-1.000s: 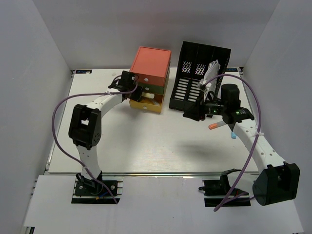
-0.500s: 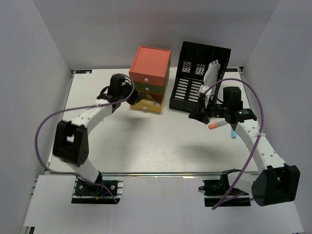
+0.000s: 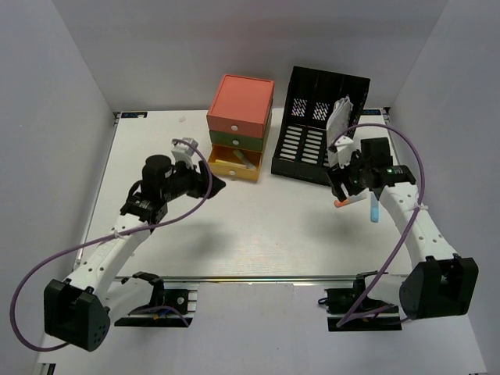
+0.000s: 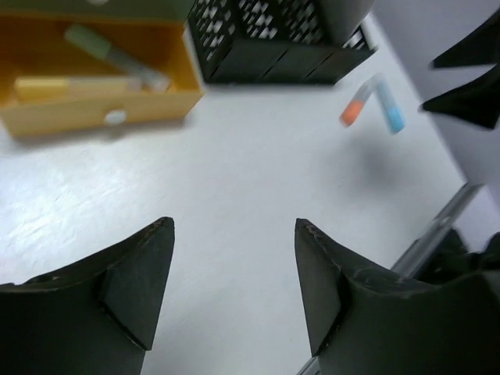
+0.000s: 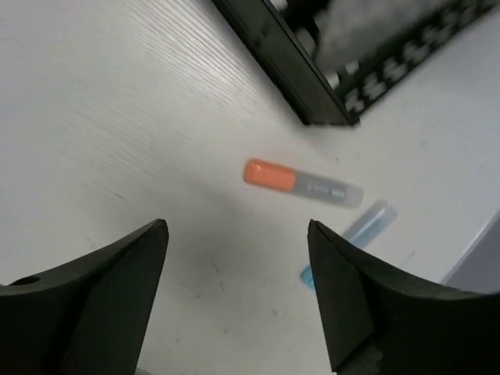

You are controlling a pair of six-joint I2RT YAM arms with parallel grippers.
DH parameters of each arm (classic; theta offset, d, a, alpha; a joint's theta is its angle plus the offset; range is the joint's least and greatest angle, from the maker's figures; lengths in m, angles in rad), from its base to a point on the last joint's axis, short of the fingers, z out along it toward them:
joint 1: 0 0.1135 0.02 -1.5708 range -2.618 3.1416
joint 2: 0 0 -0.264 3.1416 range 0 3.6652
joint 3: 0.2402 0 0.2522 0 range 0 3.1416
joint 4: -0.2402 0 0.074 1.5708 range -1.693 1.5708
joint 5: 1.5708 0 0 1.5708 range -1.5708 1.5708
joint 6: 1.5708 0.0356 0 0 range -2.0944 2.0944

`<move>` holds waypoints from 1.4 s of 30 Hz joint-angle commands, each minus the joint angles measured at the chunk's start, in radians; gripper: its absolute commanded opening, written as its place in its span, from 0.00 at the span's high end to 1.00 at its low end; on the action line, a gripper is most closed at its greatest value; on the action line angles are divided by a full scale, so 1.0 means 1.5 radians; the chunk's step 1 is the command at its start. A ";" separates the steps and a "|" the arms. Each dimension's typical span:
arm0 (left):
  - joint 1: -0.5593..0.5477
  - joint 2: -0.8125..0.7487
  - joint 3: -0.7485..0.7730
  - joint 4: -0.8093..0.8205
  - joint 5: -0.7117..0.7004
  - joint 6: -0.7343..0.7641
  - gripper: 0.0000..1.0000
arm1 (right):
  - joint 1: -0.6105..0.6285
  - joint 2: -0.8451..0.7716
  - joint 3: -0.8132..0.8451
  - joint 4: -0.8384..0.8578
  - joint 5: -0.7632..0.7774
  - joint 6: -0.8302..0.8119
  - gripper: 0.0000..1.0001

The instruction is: Organize the desk

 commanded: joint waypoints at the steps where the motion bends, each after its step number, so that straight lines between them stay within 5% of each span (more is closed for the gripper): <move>1: 0.003 -0.033 -0.033 -0.015 -0.044 0.076 0.26 | -0.030 -0.006 -0.026 -0.033 0.161 0.113 0.21; 5: 0.003 -0.075 -0.017 -0.048 -0.079 0.099 0.25 | -0.088 0.007 -0.051 -0.039 0.165 0.154 0.22; 11: 0.003 -0.136 -0.028 -0.068 -0.138 0.107 0.23 | -0.179 0.078 -0.040 -0.044 0.132 0.177 0.42; 28: 0.003 -0.213 -0.028 -0.064 -0.146 0.107 0.23 | -0.256 0.267 0.020 0.026 0.163 0.143 0.36; 42: 0.003 -0.204 -0.033 -0.065 -0.165 0.107 0.23 | -0.251 0.348 0.003 0.144 0.216 0.169 0.52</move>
